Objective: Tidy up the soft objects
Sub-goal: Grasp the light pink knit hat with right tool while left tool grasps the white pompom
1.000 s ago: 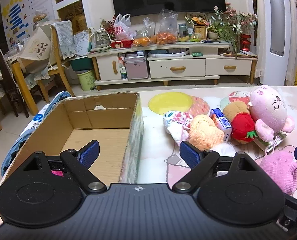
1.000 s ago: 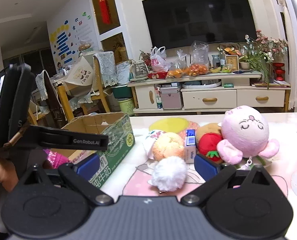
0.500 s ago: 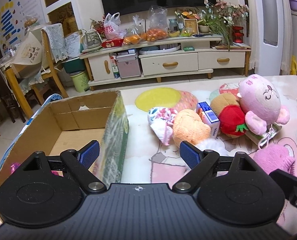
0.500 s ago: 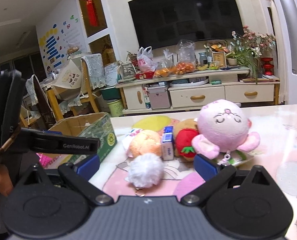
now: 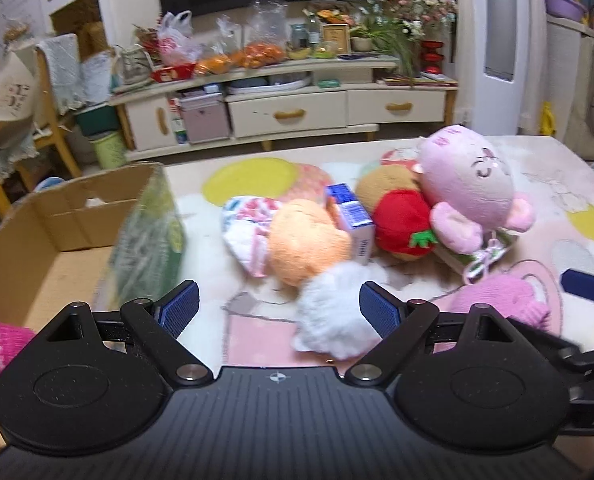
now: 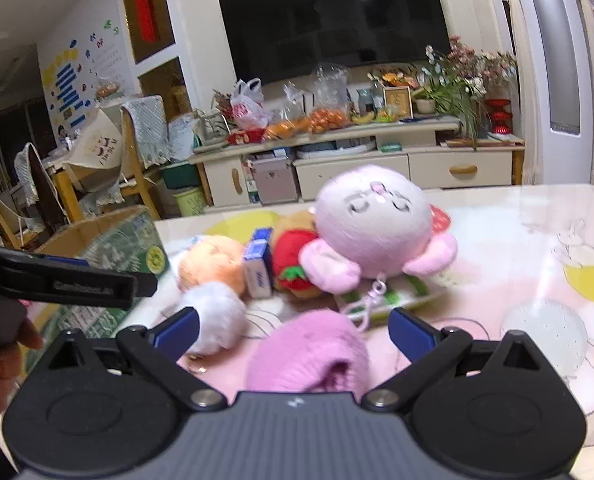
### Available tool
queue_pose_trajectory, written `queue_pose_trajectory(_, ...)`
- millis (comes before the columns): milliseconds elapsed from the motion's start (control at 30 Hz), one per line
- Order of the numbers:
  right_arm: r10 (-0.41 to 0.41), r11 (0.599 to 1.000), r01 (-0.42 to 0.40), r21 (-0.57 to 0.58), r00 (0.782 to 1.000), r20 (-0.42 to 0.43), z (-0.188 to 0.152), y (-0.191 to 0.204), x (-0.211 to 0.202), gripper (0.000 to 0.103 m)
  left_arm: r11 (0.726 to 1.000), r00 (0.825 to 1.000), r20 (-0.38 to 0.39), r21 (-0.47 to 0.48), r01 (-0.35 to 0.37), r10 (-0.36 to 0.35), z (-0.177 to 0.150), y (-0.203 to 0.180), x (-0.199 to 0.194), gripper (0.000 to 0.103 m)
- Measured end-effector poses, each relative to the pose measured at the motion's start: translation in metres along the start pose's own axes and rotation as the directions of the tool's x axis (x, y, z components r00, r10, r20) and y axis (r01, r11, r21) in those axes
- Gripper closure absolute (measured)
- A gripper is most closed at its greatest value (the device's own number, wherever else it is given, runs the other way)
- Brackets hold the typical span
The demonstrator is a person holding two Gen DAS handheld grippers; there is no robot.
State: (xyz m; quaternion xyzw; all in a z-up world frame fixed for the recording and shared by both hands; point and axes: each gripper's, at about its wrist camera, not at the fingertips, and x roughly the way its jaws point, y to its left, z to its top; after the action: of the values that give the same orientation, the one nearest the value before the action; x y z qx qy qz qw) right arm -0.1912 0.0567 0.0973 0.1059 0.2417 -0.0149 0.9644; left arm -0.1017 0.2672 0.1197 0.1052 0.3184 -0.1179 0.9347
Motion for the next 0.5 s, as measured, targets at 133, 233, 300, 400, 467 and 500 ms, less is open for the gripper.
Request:
queue_pose_trajectory(133, -0.002, 1.0, 0.001, -0.021, 1.0, -0.026, -0.007, -0.006, 0.008, 0.003, 0.999, 0.998, -0.028, -0.004, 0.051, -0.051, 0.001, -0.006, 0.011, 0.0)
queue_pose_trajectory(233, 0.006, 0.999, -0.007, -0.032, 0.999, -0.047, -0.01, -0.009, 0.013, 0.003, 0.997, 0.995, -0.057, 0.004, 0.08, -0.08, -0.001, -0.017, 0.023, 0.0)
queue_pose_trajectory(300, 0.011, 0.999, -0.013, -0.029, 0.998, -0.06, -0.011, -0.011, 0.016, 0.003, 0.997, 0.994, -0.071, 0.011, 0.081, -0.08, -0.001, -0.021, 0.033, 0.0)
queue_pose_trajectory(400, 0.024, 0.999, -0.026, -0.026, 0.997, -0.067, -0.013, -0.013, 0.018, 0.003, 0.997, 0.994, -0.087, 0.007, 0.071, -0.071, -0.001, -0.024, 0.048, 0.0)
queue_pose_trajectory(467, 0.028, 0.999, -0.029, -0.025, 0.997, -0.068, -0.012, -0.015, 0.019, 0.003, 0.998, 0.994, -0.095, -0.003, 0.059, -0.059, -0.002, -0.026, 0.057, 0.0)
queue_pose_trajectory(500, 0.029, 0.999, -0.031, -0.023, 0.997, -0.071, -0.012, -0.015, 0.021, 0.003, 0.999, 0.994, -0.097, -0.01, 0.053, -0.054, -0.002, -0.026, 0.061, 0.0)
